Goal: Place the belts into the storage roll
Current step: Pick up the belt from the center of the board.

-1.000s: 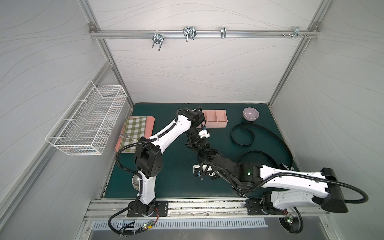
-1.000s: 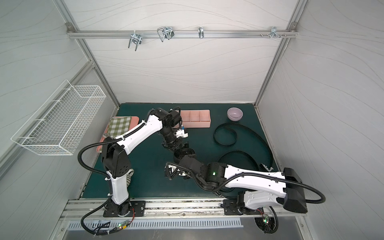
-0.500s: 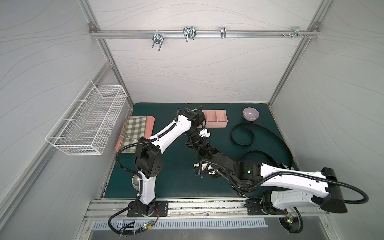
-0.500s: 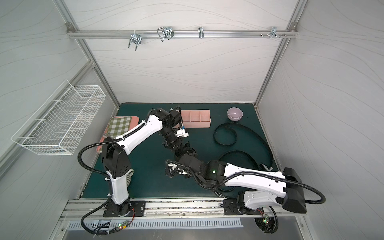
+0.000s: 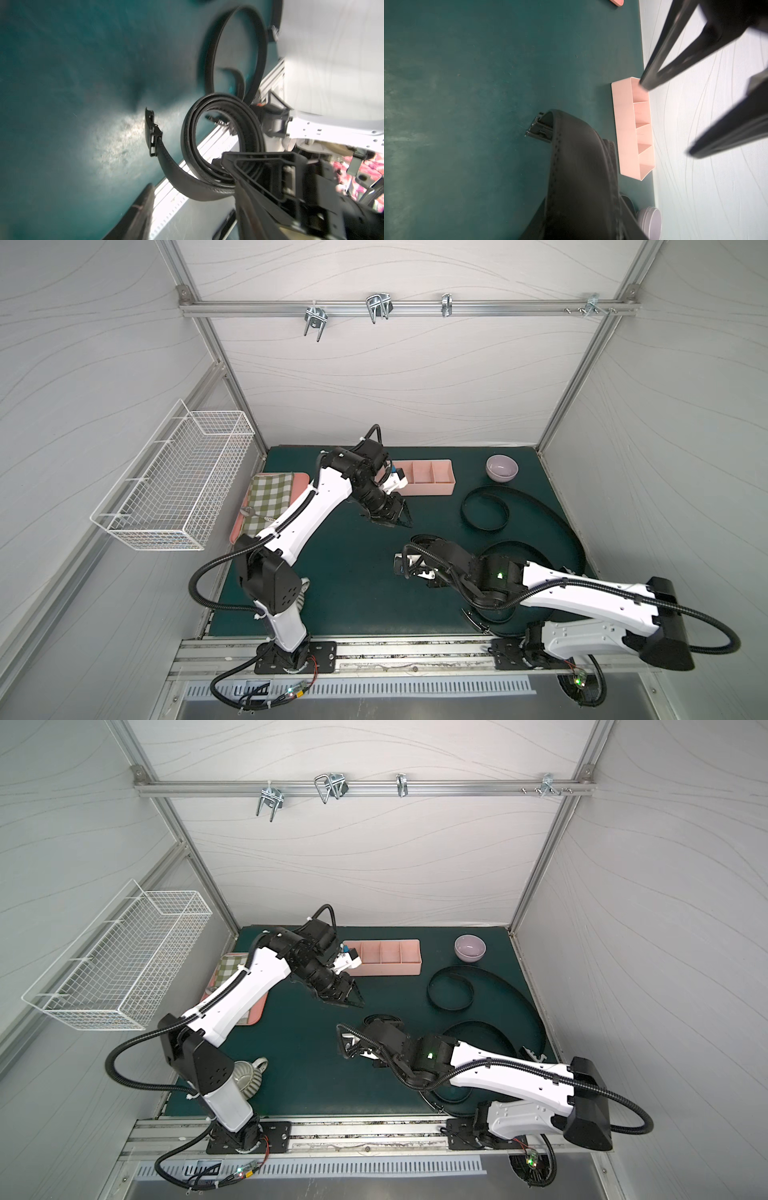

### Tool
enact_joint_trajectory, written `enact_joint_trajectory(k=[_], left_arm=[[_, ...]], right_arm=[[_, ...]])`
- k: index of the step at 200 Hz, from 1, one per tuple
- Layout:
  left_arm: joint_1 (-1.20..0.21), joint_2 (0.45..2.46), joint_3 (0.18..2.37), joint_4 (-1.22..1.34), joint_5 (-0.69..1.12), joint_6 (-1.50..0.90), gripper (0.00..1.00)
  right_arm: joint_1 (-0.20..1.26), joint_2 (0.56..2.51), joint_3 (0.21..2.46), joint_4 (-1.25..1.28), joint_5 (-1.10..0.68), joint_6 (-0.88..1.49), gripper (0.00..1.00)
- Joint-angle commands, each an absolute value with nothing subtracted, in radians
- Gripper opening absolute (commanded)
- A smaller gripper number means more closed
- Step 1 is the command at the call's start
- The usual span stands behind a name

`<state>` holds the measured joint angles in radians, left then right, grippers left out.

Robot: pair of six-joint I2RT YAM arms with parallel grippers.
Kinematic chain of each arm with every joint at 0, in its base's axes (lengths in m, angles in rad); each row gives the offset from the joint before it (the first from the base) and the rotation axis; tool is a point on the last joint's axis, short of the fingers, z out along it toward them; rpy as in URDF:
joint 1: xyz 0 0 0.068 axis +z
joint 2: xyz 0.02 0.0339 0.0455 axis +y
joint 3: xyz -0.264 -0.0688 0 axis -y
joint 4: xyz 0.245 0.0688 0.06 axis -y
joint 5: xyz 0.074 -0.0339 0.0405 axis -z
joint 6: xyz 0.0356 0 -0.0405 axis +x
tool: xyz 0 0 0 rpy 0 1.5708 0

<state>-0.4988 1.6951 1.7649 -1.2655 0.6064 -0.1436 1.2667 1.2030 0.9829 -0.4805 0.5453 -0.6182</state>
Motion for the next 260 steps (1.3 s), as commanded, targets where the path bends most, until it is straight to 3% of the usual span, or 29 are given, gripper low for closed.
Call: enact_joint_trajectory(k=[1,49,93,159,182,260], left_arm=[[-0.428,1.61,1.692,-1.125,0.606,-0.221,0.61],[-0.238,1.33,1.382,-0.844,0.549,-0.354,0.7],[-0.227,1.305,1.273,-0.821,0.577,-0.332,0.7],[-0.229,1.286,1.185,-0.699,0.626,-0.354,0.71],[-0.228,1.282,1.182,-0.726,0.623,-0.322,0.71],[-0.227,1.29,1.084,-0.761,0.574,-0.198,0.72]], right_arm=[[1.232,1.185,1.022,-0.477,0.535,-0.56,0.02],[1.055,1.176,1.162,-0.617,0.258,-0.368,0.01],[0.858,1.253,1.355,-0.781,0.011,-0.176,0.01],[0.611,1.259,1.358,-0.675,-0.306,0.085,0.01],[0.564,1.246,1.316,-0.59,-0.297,0.126,0.0],[0.523,1.366,1.383,-0.465,-0.015,0.069,0.0]])
